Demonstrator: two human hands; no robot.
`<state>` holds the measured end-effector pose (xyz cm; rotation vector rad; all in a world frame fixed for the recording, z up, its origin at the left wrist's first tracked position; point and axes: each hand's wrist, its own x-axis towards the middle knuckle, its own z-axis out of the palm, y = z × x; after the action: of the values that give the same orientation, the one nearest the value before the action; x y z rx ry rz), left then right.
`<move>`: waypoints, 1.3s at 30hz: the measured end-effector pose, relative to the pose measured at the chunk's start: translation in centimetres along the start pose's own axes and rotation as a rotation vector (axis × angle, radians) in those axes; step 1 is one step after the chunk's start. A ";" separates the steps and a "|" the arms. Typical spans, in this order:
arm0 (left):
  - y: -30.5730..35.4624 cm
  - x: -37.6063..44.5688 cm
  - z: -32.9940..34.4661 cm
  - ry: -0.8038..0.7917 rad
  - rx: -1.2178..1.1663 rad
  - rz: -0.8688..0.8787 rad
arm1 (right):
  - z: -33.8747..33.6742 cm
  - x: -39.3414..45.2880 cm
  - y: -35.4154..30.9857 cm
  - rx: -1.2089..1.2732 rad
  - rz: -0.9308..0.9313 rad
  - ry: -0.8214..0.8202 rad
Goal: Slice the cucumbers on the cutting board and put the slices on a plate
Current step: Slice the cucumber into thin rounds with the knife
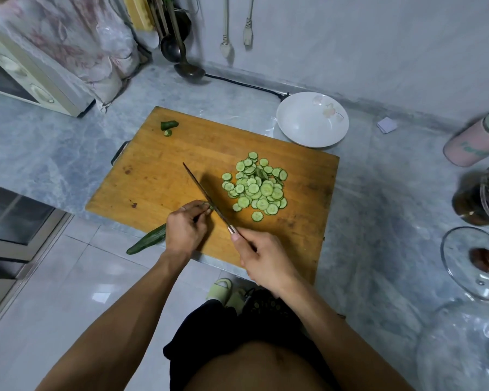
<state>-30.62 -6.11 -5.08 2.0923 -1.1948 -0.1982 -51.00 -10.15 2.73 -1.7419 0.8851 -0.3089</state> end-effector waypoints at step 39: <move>-0.3 -1.4 -0.7 -0.032 0.095 0.024 | 0.4 1.6 0.5 -0.063 0.442 -0.062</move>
<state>-30.87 -4.56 -5.00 2.1626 -1.2706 -0.1669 -49.90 -11.01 1.78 -1.5520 1.2129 0.0648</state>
